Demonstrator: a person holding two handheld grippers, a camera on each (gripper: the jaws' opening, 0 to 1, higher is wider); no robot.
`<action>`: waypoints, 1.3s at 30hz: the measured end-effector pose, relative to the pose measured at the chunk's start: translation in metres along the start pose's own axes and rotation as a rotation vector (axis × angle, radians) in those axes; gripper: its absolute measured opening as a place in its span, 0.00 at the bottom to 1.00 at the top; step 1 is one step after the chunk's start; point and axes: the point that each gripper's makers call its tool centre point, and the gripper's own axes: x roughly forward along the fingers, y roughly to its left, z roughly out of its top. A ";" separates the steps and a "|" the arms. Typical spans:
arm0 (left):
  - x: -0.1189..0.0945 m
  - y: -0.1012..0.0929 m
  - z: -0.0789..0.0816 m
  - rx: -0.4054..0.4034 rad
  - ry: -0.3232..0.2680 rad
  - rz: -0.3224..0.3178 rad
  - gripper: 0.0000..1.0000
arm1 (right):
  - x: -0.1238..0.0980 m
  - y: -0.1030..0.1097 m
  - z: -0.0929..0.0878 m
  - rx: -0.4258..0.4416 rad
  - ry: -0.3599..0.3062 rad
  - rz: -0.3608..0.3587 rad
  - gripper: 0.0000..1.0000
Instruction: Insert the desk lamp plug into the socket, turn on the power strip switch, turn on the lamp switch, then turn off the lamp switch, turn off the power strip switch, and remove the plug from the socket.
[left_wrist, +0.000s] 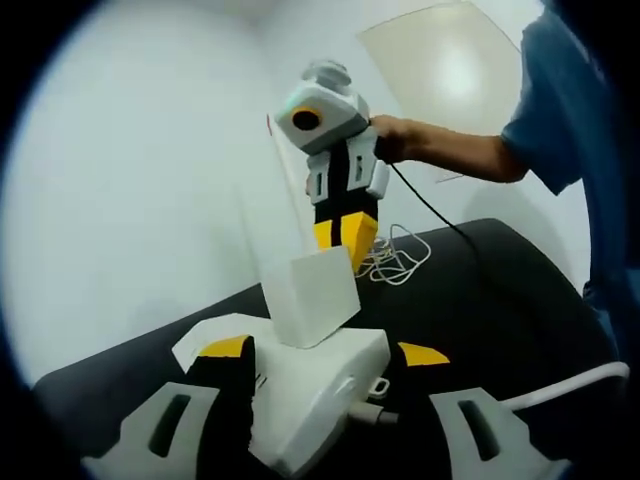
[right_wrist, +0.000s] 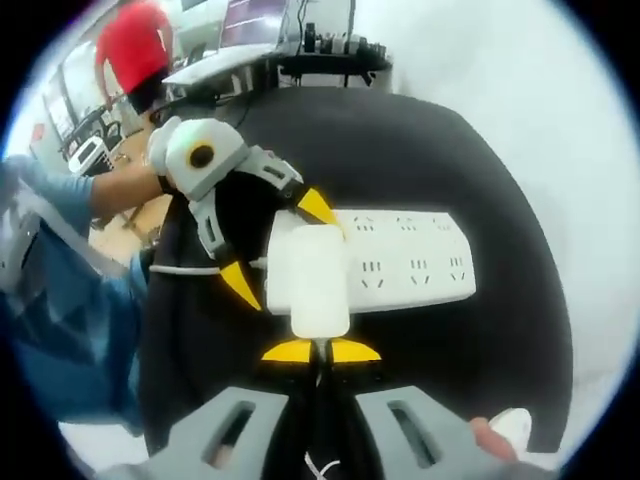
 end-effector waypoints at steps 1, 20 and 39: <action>0.000 0.000 0.000 0.001 0.000 0.000 0.53 | 0.000 0.000 -0.001 0.009 -0.001 0.002 0.04; 0.001 -0.003 0.001 0.011 -0.011 -0.001 0.51 | 0.012 0.003 -0.025 0.116 -0.126 0.018 0.04; 0.001 -0.002 0.001 0.010 -0.013 0.002 0.51 | 0.003 0.007 -0.014 0.125 -0.062 0.002 0.04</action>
